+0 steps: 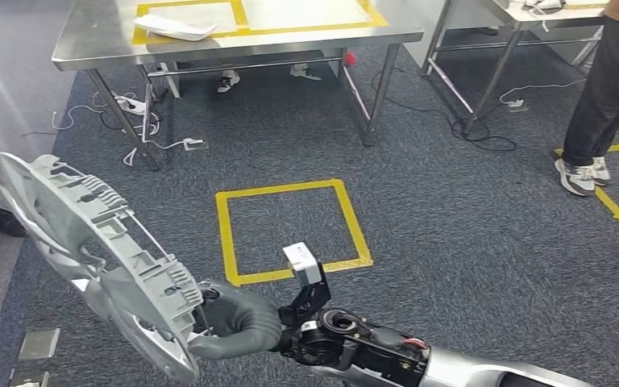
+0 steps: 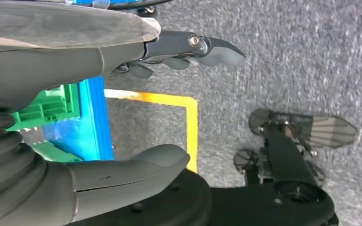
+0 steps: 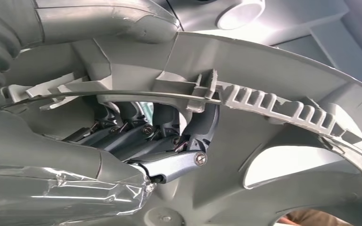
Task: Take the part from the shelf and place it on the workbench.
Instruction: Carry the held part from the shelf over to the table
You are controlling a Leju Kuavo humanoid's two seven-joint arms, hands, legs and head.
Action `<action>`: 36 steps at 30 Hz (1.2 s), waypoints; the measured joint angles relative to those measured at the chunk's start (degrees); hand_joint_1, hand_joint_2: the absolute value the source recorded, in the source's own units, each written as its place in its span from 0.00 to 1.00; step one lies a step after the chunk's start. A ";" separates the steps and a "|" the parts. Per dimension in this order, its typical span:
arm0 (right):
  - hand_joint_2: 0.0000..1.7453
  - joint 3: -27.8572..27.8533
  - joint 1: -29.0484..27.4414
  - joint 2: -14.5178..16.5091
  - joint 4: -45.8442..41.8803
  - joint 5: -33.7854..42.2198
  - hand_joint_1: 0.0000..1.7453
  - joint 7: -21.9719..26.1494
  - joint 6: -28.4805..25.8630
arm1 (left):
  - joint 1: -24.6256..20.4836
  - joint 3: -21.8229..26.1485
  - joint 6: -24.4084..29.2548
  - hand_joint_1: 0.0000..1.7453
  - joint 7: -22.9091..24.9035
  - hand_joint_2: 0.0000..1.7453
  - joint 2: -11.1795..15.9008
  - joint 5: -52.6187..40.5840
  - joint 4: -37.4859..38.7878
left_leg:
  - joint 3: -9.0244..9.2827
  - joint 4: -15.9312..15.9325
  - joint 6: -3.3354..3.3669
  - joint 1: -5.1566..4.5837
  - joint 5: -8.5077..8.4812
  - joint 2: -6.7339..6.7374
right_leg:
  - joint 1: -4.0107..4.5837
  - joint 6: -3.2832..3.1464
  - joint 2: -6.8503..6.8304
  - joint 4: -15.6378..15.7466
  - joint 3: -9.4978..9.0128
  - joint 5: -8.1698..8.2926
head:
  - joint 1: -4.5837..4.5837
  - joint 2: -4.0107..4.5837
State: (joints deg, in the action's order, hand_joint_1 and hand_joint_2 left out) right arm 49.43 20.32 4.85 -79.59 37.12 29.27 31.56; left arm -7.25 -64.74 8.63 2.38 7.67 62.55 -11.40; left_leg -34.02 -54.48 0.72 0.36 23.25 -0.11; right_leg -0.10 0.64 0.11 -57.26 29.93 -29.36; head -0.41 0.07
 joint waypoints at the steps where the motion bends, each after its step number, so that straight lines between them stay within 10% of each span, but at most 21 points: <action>1: 1.00 -0.01 0.03 0.00 -0.01 0.02 0.99 0.02 -0.04 | 0.00 0.00 0.01 0.00 0.00 1.00 0.01 0.00 0.01 | 0.40 0.20 0.28 0.15 0.13 0.02 | -0.01 0.22 0.00 -2.93 1.32 -1.46 | 0.29 0.00; 5: 1.00 0.00 -0.22 -0.03 0.04 0.08 0.99 0.04 -0.26 | 0.07 0.00 0.00 0.00 0.01 1.00 0.04 0.03 0.01 | 1.71 0.19 0.82 -0.06 1.19 -0.08 | -0.07 0.61 0.01 -15.96 8.44 -5.12 | 1.27 0.00; 10: 1.00 0.01 -0.14 -0.04 0.07 0.32 0.99 0.11 -0.35 | 0.14 0.00 0.00 0.00 0.02 1.00 -0.12 0.19 -0.01 | 3.76 0.04 0.14 -0.26 2.82 -0.49 | 0.29 -0.49 0.11 -0.44 2.59 4.38 | 2.19 0.00; 15: 1.00 0.05 0.07 0.05 0.08 0.62 0.99 0.36 -0.18 | 0.19 0.00 0.05 0.00 -0.03 1.00 -0.05 0.62 0.00 | 3.15 -1.59 -1.10 -0.38 4.11 -0.33 | -0.07 -1.41 0.25 2.56 0.39 3.90 | 1.84 0.00; 19: 1.00 0.15 0.35 0.18 0.12 0.67 0.99 0.58 0.10 | 0.31 0.00 0.07 0.00 -0.07 1.00 -0.07 0.91 -0.01 | -5.42 -15.92 -2.24 0.29 8.98 -0.26 | -0.44 -2.00 -0.06 3.11 -0.55 3.37 | 0.63 0.00; 21: 1.00 0.28 0.25 0.18 0.24 0.68 0.99 0.57 0.16 | 0.57 -0.01 0.09 0.00 -0.07 1.00 -0.02 0.99 -0.01 | -7.69 -17.36 -2.64 0.74 7.38 -0.24 | -0.61 -1.81 -0.02 3.09 -1.06 2.82 | 0.30 0.00; 24: 1.00 0.42 0.25 0.18 0.33 0.69 0.99 0.57 0.20 | 0.70 -0.01 0.11 0.00 -0.08 1.00 0.05 1.01 -0.01 | -3.43 -5.86 -3.18 1.20 0.32 -0.04 | -0.96 -0.88 0.09 2.95 -2.24 1.56 | -0.25 0.00; 26: 1.00 0.46 0.37 0.19 0.33 0.69 0.99 0.58 0.23 | 0.63 0.00 0.11 0.00 -0.10 1.00 -0.03 1.01 -0.01 | -1.23 -1.23 -2.81 1.17 -0.82 -0.13 | -0.78 -0.11 0.17 2.94 -2.53 0.74 | -0.57 0.00; 31: 1.00 0.51 0.45 0.24 0.32 0.69 0.99 0.56 0.32 | 0.75 0.00 0.15 0.00 -0.13 1.00 -0.07 1.09 -0.01 | -0.17 -0.89 -0.52 0.88 0.65 -0.39 | -1.02 1.21 0.15 0.65 -2.01 -1.62 | 0.44 0.00; 34: 1.00 0.52 0.40 0.25 0.43 0.69 0.99 0.56 0.45 | 0.81 0.00 0.39 0.00 -0.11 1.00 -0.04 1.21 -0.01 | 0.98 -0.85 0.43 0.43 1.62 -0.30 | -0.87 1.15 0.11 -11.89 4.67 -6.34 | 1.56 0.00; 36: 1.00 0.55 0.32 0.25 0.64 0.69 0.99 0.55 0.46 | 0.89 0.00 0.45 0.00 -0.08 1.00 -0.04 1.22 -0.01 | 2.04 -0.85 0.67 0.00 2.45 -0.38 | -0.62 0.74 0.12 -16.22 8.06 -6.00 | 1.97 0.00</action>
State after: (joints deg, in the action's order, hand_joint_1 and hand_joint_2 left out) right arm 49.99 20.64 5.09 -78.94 37.81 29.82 32.02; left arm -6.35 -64.74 9.08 2.31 7.63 63.78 -11.41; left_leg -31.99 -55.33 1.40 0.36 25.71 -0.49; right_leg -0.71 1.38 0.22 -73.48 37.99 -35.36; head 1.56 0.07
